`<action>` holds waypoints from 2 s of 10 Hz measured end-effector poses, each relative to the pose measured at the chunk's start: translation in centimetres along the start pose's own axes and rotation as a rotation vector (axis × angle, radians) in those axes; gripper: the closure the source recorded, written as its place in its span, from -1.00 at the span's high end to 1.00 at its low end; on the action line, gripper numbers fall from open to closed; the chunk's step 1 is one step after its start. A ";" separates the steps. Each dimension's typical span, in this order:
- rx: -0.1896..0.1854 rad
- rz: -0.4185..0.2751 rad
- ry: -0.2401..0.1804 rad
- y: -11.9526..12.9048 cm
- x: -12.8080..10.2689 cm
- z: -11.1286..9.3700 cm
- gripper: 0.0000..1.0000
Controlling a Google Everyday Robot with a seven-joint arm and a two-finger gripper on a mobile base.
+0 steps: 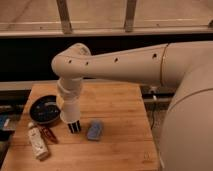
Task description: Place the ceramic cup over the eraser
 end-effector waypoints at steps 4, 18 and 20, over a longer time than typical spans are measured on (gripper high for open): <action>0.010 0.023 0.024 -1.5 0.5 1.0 -1.00; -0.088 -0.008 0.068 -1.2 -0.2 6.5 -0.99; -0.087 -0.007 0.069 -1.2 -0.2 6.5 -0.65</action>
